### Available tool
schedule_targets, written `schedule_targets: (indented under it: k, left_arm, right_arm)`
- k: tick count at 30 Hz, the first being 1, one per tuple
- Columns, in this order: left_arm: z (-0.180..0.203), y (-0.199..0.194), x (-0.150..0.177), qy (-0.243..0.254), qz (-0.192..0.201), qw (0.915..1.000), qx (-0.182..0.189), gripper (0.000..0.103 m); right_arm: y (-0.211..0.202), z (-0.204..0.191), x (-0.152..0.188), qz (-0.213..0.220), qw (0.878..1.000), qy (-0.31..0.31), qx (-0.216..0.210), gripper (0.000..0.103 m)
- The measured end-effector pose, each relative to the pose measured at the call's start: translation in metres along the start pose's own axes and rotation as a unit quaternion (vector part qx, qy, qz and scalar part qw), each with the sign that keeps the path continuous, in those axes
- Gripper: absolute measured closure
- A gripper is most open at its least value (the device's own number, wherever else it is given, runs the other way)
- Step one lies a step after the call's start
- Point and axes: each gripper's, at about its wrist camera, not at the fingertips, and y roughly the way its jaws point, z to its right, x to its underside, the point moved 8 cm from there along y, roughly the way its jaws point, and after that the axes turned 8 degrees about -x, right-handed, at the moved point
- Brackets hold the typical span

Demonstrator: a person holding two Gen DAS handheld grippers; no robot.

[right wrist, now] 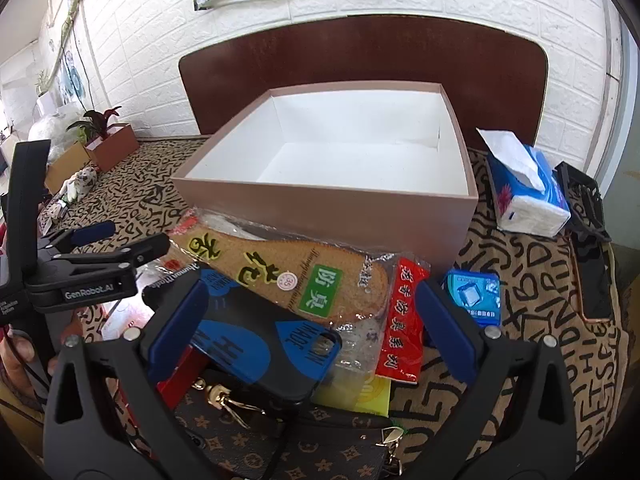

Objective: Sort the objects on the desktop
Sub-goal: 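Close the left tool on the brown insole package in the clear bag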

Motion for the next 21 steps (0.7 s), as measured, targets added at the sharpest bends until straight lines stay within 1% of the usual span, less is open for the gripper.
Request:
schedule_targets:
  k: [4, 6, 10, 14, 17, 21]
  left_arm:
    - [0.001, 0.007, 0.001, 0.011, -0.008, 0.9999, 0.009, 0.000]
    - [0.001, 0.011, 0.001, 0.014, -0.010, 0.9998, 0.011, 0.000]
    - [0.003, 0.018, 0.001, 0.015, -0.023, 0.9993, 0.027, 0.000]
    - [0.007, 0.024, -0.002, 0.026, -0.025, 0.9988, 0.032, 0.000]
    - [0.011, 0.027, -0.004, 0.035, -0.030, 0.9982, 0.040, 0.000]
    - [0.016, 0.033, -0.003, 0.047, -0.038, 0.9973, 0.043, 0.000]
  right_arm:
    - [0.012, 0.011, 0.007, -0.023, 1.000, 0.017, -0.002, 0.000]
    - [0.016, 0.017, 0.009, -0.029, 0.999, 0.027, -0.004, 0.000]
    - [0.025, 0.028, 0.011, -0.042, 0.998, 0.048, -0.012, 0.000]
    - [0.032, 0.036, 0.012, -0.051, 0.997, 0.063, -0.017, 0.000]
    - [0.039, 0.038, 0.013, -0.058, 0.994, 0.081, -0.043, 0.000]
    - [0.049, 0.042, 0.014, -0.069, 0.991, 0.099, -0.059, 0.000]
